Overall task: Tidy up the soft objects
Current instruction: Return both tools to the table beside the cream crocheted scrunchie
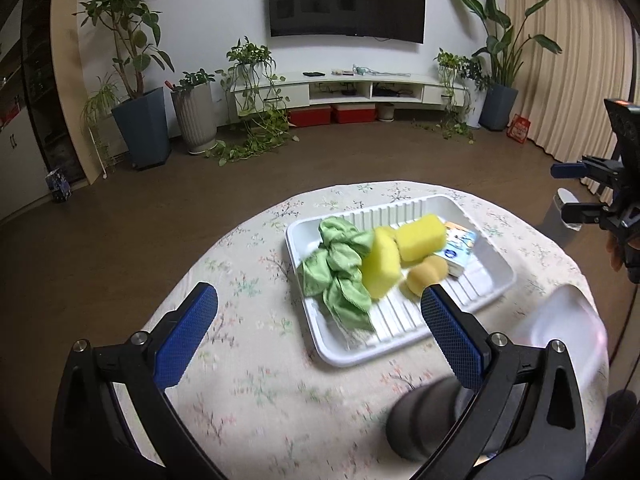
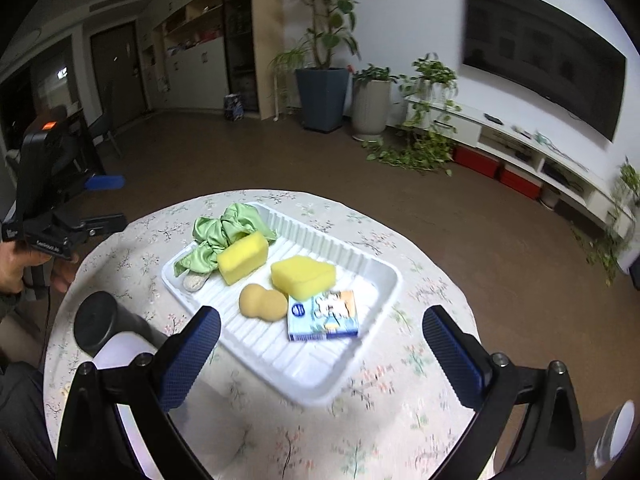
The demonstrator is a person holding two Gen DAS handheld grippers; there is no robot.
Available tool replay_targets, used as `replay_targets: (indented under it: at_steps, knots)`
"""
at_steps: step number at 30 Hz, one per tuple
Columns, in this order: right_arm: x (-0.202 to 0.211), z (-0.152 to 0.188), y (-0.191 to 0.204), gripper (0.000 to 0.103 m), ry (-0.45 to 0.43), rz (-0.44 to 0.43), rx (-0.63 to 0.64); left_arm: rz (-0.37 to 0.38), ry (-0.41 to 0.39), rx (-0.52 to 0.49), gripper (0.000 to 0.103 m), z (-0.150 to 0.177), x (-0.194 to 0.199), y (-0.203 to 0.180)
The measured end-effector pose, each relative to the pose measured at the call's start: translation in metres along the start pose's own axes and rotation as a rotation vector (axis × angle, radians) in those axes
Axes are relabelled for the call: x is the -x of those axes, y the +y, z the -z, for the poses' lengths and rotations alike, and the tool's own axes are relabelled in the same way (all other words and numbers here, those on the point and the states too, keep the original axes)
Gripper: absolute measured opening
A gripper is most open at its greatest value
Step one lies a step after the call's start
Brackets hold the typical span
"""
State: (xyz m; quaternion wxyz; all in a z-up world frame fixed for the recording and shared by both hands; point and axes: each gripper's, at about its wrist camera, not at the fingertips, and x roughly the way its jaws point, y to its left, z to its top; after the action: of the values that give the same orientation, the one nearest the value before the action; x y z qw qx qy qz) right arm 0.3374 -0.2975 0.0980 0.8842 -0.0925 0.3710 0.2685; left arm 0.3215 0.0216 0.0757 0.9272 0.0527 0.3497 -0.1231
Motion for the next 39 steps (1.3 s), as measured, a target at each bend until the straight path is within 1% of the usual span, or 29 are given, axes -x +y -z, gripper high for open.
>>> replay_targets:
  at_steps: [6,11,17,23,26,29,33,36,39]
  knots:
    - [0.034,0.025,0.000,0.103,-0.027,0.018,-0.058,-0.013,-0.014,0.003,0.103,0.027,0.036,-0.008]
    - [0.060,0.052,0.012,0.103,-0.042,0.015,-0.086,-0.001,-0.022,0.048,0.103,0.055,0.066,-0.011]
    - [0.079,0.097,0.044,0.103,-0.039,-0.014,-0.115,0.017,-0.024,0.054,0.103,0.102,0.101,-0.028]
    - [0.089,0.141,0.081,0.103,-0.038,-0.060,-0.169,0.056,-0.011,0.096,0.103,0.148,0.128,-0.049]
    - [0.093,0.159,0.103,0.103,-0.039,-0.080,-0.192,0.082,0.004,0.110,0.103,0.166,0.133,-0.062]
    - [0.097,0.177,0.125,0.103,-0.044,-0.097,-0.213,0.104,0.015,0.103,0.103,0.185,0.137,-0.080]
    - [0.096,0.201,0.156,0.103,-0.042,-0.117,-0.231,0.152,0.034,0.096,0.103,0.207,0.135,-0.105]
    - [0.092,0.213,0.175,0.103,-0.031,-0.110,-0.220,0.174,0.046,0.092,0.103,0.215,0.129,-0.116]
    - [0.086,0.220,0.189,0.103,-0.025,-0.100,-0.216,0.175,0.037,0.079,0.103,0.216,0.125,-0.124]
